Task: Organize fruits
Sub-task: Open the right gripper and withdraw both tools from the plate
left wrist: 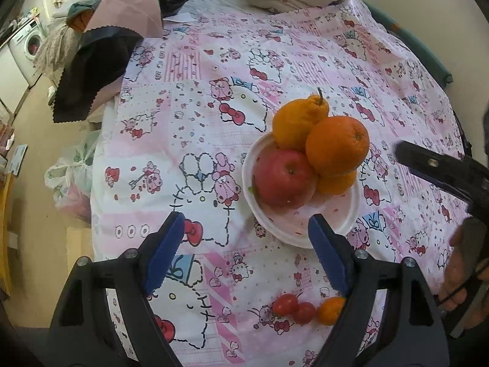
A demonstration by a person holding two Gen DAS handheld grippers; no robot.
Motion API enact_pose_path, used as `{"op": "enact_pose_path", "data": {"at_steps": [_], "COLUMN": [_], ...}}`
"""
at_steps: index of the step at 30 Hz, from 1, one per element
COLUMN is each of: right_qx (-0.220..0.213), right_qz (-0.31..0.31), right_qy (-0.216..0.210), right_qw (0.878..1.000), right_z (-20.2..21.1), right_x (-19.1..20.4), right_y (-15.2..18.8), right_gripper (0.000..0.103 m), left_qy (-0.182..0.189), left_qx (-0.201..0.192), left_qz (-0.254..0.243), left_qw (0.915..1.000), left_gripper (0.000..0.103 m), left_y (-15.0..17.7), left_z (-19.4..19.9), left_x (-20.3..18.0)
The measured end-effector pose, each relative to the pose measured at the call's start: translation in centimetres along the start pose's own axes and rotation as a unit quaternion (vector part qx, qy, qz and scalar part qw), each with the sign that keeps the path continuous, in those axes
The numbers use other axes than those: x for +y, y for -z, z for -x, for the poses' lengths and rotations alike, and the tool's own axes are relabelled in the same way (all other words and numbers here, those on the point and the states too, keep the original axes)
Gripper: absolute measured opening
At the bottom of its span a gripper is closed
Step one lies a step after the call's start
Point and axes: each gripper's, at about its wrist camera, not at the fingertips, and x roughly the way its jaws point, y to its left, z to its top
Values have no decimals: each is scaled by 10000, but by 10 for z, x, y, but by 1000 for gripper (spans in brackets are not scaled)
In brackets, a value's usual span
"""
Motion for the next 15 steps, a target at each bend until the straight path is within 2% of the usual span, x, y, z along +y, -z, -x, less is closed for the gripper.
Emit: {"op": "enact_pose_path", "data": {"at_steps": [8, 15], "right_qx": [-111, -66], "right_qz": [-464, -473], "right_qy": [-15, 53], "right_qw": [9989, 9988], "right_z": [44, 61], "right_x": [-25, -28], "right_y": [29, 57], "right_gripper": [90, 90], "left_qy": [-15, 67], "left_qx": [-69, -49], "left_qz": [-7, 68], "left_qw": [10000, 9999], "left_gripper": [81, 81], "left_y": [9, 21], "left_z": [12, 22], "left_x": [1, 0]}}
